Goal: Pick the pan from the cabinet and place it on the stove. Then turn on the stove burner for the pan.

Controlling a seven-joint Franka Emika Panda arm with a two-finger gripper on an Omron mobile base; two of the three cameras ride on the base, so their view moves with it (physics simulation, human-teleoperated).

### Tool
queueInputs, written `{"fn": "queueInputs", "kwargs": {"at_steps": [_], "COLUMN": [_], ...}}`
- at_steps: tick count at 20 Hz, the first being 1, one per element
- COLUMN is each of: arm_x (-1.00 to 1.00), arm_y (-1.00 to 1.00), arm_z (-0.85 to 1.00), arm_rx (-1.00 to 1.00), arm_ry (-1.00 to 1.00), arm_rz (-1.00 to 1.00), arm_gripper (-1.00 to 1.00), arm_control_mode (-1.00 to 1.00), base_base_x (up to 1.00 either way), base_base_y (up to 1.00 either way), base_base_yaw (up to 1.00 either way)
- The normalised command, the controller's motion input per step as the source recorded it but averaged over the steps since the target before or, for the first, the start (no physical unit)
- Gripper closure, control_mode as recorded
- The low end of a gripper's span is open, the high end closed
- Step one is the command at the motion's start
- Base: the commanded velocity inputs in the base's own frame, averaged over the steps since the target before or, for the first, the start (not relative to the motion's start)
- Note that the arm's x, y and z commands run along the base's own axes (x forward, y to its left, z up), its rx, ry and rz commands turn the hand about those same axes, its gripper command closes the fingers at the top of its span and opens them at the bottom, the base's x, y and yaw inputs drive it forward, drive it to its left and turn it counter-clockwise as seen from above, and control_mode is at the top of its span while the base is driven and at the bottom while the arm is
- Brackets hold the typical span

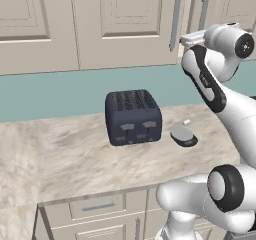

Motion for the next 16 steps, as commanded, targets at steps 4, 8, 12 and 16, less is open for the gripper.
{"fn": "queueInputs", "kwargs": {"at_steps": [4,8,12,16], "arm_x": [-0.72,-0.84,-0.82,-0.76], "arm_y": [-0.78,-0.89,-0.98,-0.99], "arm_z": [0.0,-0.09,-0.05,-0.05], "arm_rx": [-0.01,0.0,0.0,0.0], "arm_ry": [0.0,0.0,0.0,0.01], "arm_rz": [0.0,0.0,0.0,0.0], "arm_gripper": [1.0,1.0,1.0,1.0], "arm_control_mode": [-1.0,-1.0,-1.0,-1.0], "base_base_x": [0.0,0.0,0.0,0.0], "base_base_y": [0.0,0.0,0.0,0.0], "base_base_yaw": [0.0,0.0,0.0,0.0]}}
